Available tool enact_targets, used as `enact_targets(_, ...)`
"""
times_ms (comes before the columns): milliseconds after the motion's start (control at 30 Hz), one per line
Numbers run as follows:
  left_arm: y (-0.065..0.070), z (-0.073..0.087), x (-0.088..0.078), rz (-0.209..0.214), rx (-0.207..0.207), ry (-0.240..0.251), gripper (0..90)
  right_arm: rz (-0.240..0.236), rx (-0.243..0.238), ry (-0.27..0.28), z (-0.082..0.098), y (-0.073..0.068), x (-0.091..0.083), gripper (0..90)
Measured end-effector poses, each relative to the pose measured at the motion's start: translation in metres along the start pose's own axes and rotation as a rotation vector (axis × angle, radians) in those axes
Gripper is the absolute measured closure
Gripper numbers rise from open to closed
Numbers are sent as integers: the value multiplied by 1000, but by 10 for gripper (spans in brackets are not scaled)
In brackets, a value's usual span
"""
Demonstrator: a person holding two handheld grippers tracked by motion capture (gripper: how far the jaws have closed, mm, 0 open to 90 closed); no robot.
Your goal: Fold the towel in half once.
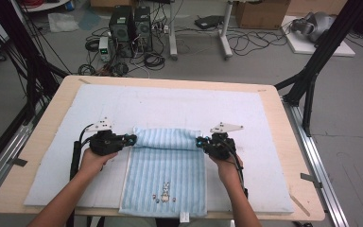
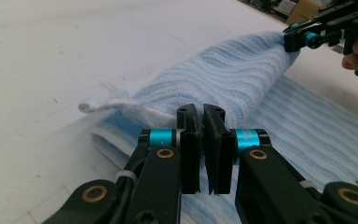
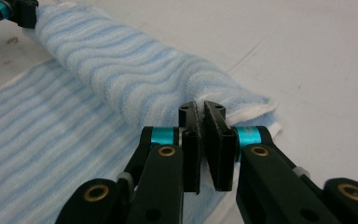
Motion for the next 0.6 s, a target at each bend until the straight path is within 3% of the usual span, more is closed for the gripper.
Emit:
enact_targets(200, 6, 6, 0, 14, 8, -23, 846, -3, 10, -22, 13, 0, 2, 849)
enact_targets(267, 6, 8, 0, 19, 10, -30, 823, 5, 10, -35, 16, 1, 3, 809)
enact_targets(300, 2, 6, 0, -16, 8, -21, 764, 8, 10, -28, 15, 1, 2, 773)
enact_targets(333, -2, 5, -1, -42, 2, -14, 582, 10, 20, -7, 12, 1, 0, 719)
enact_targets(400, -15, -2, -5, -113, -25, 14, 456, 11, 43, 25, 7, 3, -4, 650)
enact_targets(467, -30, -8, -8, -169, -56, 55, 421, 23, 49, 48, 4, 6, -9, 623)
enact_targets(600, -50, -12, -3, -208, -94, 40, 409, 25, 73, 76, 1, 11, -14, 581)
Point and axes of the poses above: each handheld gripper's, and its own axes: x roughly forward along the jaws, z roughly out of its underside, y roughly to its right, the point moved 9 cm from there along x, roughly forward along the jaws, and after that the axes turned 15 degrees about x, right-handed, at the moved point
